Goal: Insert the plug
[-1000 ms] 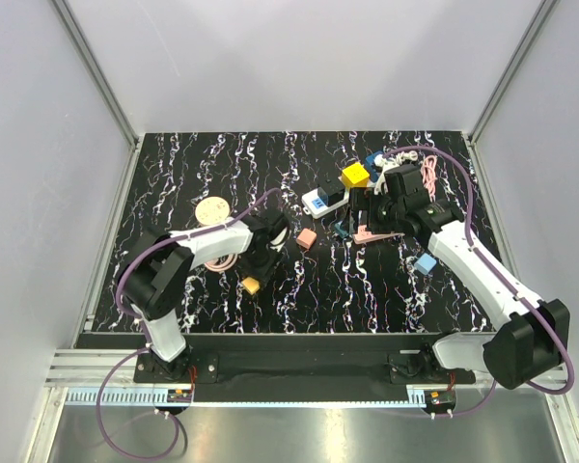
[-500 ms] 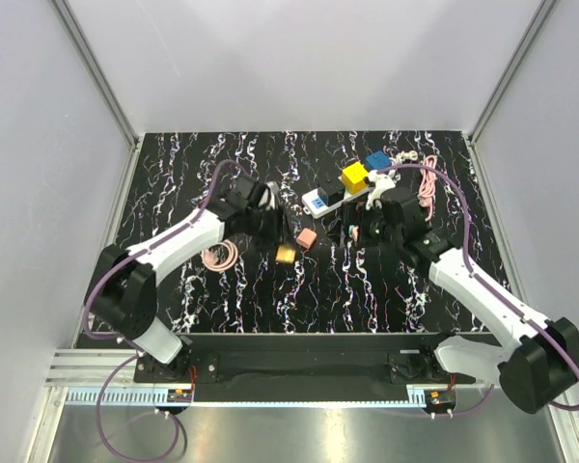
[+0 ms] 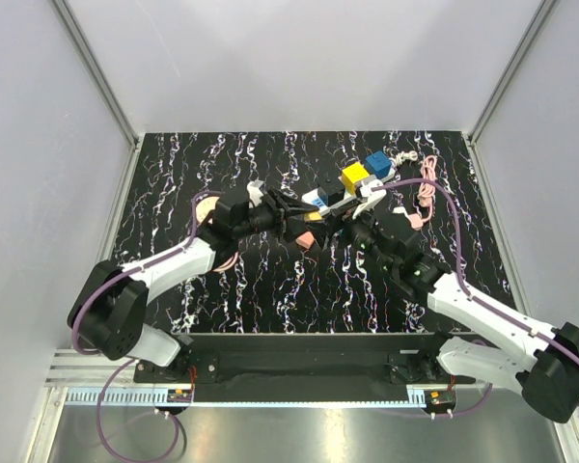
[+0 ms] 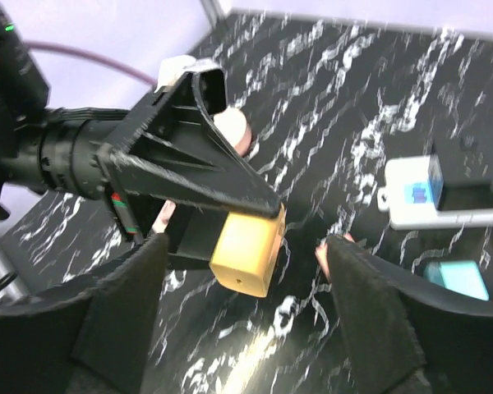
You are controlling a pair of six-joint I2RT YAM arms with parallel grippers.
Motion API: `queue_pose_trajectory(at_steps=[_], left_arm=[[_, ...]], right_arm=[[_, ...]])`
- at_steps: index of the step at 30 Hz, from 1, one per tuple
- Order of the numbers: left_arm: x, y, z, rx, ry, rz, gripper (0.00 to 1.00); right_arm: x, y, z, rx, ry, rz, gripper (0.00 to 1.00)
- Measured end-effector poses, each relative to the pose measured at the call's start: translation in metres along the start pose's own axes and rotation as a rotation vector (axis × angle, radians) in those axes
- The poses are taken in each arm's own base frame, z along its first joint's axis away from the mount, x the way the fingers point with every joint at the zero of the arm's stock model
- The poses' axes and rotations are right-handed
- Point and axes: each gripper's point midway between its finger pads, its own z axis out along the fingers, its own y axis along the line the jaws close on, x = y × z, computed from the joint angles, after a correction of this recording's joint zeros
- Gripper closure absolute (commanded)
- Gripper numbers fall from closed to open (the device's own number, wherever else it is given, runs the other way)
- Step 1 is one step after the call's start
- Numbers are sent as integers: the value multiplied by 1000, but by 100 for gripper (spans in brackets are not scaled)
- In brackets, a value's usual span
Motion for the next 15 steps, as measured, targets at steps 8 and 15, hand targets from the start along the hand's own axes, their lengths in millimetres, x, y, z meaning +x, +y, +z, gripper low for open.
queue_pose_trajectory(at_steps=[8,15], left_arm=[[-1,-39,-9,178,-16,-110,100],[-5,-43,-8,219,-18,-164,100]], right_arm=[[-7,3,15,13,-86,-63,38],[-11,4,18,13,-116,-118,85]])
